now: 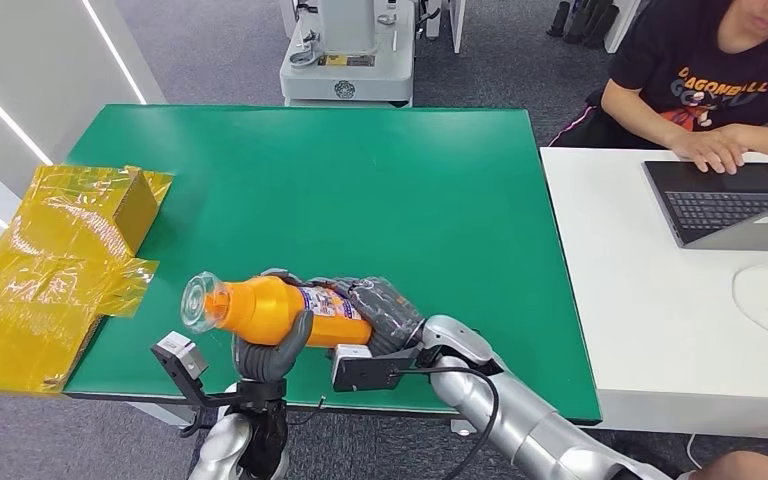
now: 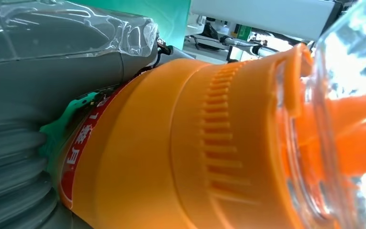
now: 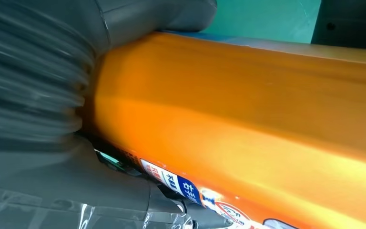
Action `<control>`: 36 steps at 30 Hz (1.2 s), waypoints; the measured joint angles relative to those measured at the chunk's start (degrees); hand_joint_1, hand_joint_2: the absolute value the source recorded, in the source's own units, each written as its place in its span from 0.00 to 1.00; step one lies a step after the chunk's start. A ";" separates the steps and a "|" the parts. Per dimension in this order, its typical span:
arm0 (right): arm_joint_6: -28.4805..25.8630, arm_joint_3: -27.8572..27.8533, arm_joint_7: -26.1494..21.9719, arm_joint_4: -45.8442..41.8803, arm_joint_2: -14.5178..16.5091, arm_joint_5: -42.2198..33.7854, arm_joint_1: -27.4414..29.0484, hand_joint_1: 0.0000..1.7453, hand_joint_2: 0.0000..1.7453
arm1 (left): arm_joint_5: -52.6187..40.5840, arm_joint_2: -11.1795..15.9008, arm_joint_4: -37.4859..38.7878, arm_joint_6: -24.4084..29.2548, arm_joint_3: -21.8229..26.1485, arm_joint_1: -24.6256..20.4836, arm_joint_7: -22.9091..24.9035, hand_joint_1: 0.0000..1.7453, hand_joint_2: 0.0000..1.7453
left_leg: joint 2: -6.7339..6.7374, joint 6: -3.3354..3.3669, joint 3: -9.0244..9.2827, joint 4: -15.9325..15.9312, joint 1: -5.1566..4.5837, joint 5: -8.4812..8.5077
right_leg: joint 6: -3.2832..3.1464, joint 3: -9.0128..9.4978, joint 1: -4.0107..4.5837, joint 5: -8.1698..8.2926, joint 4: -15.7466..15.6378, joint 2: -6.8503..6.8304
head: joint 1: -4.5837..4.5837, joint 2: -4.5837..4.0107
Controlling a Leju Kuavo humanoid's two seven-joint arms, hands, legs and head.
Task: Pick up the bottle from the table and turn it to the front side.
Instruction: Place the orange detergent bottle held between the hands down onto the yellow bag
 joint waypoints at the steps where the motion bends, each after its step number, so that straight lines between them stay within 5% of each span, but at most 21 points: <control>1: -0.29 0.02 0.10 0.07 0.02 -0.23 0.01 0.00 1.00 | -0.07 0.00 -0.01 0.08 0.02 -0.01 0.00 1.00 1.00 | 0.00 0.00 0.00 0.00 0.00 0.00 | 0.00 0.00 0.00 0.00 0.00 0.00 | 0.00 0.00; 9: -9.92 -2.93 -0.51 -2.82 0.14 -10.22 5.70 0.00 1.00 | -1.45 -0.19 -0.33 1.70 0.06 -0.41 -0.13 1.00 1.00 | -0.05 0.00 0.00 0.00 0.00 -0.01 | 0.01 0.00 0.00 -0.01 -0.02 -0.04 | 0.00 0.00; 15: -16.84 -8.65 -3.63 -14.88 0.01 -23.30 16.47 0.00 1.00 | -3.81 -0.12 -0.15 3.73 0.07 -1.76 0.13 1.00 1.00 | -0.06 -0.01 -0.05 -0.01 0.00 -0.04 | 0.06 -0.04 0.00 -0.07 -0.03 -0.03 | 0.01 0.00; 23: -18.84 -9.92 -7.20 -31.30 0.51 -27.85 26.34 0.00 1.00 | -9.43 0.76 1.76 6.70 0.99 -7.93 0.27 1.00 1.00 | -0.04 -0.02 -0.05 -0.02 0.00 -0.03 | 0.05 -0.05 0.00 -0.06 0.00 -0.02 | 0.00 0.00; 32: -18.10 -10.34 -6.74 -40.20 1.01 -28.34 29.83 0.00 1.00 | -17.93 4.79 2.70 9.31 4.31 -12.13 2.73 1.00 1.00 | -0.03 -0.03 -0.04 -0.02 0.00 -0.02 | 0.04 -0.05 0.00 -0.06 0.02 -0.01 | 0.01 0.00; 36: -18.05 -10.63 -7.14 -42.12 0.99 -28.52 31.65 0.00 1.00 | -27.44 9.44 2.69 11.48 4.65 -13.96 4.79 1.00 1.00 | 0.01 -0.03 -0.04 -0.03 0.01 -0.02 | 0.03 -0.08 0.00 -0.07 0.02 0.03 | 0.01 0.00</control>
